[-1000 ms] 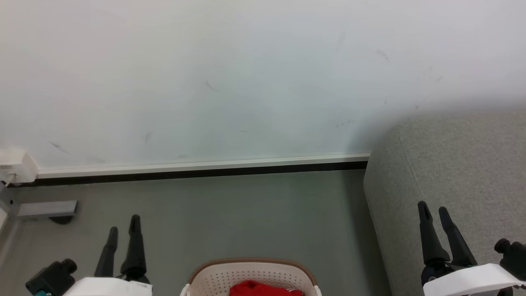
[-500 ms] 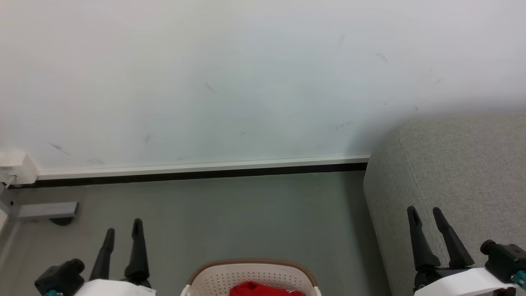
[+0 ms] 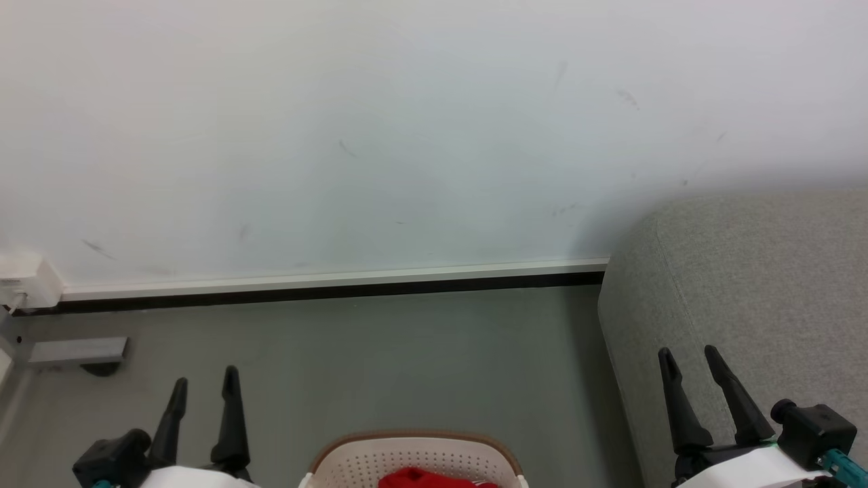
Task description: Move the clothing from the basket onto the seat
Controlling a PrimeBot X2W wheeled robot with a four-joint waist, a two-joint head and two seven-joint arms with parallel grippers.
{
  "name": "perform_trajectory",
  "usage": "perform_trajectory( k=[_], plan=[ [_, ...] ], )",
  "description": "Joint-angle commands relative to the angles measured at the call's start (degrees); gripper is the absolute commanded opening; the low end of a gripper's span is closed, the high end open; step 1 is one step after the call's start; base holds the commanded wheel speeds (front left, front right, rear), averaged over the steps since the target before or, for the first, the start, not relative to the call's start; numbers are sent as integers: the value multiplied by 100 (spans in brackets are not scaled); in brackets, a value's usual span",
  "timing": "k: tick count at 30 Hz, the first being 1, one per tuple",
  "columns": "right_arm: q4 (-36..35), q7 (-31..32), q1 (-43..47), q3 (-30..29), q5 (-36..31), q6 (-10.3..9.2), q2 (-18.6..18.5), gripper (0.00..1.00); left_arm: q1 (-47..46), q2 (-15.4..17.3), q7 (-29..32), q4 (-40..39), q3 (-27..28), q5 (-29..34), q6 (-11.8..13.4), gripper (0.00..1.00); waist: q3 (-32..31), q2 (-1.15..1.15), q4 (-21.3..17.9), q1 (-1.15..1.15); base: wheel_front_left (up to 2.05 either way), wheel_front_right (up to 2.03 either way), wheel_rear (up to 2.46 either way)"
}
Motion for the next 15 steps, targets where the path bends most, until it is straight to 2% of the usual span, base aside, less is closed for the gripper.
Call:
perform_trajectory(
  k=[1, 15],
  plan=[
    [16, -67, -104, 8, -128, -8, -4, 100, 25, 68, -38, -2, 15, 162, 3, 100, -4, 0, -2, 0, 0, 0, 0],
    [85, -230, -150, 75, -712, -10, 18, 100, 50, 85, -211, 82, 4, 839, 53, 100, -26, 0, -27, 0, 0, 0, 0]
  ],
)
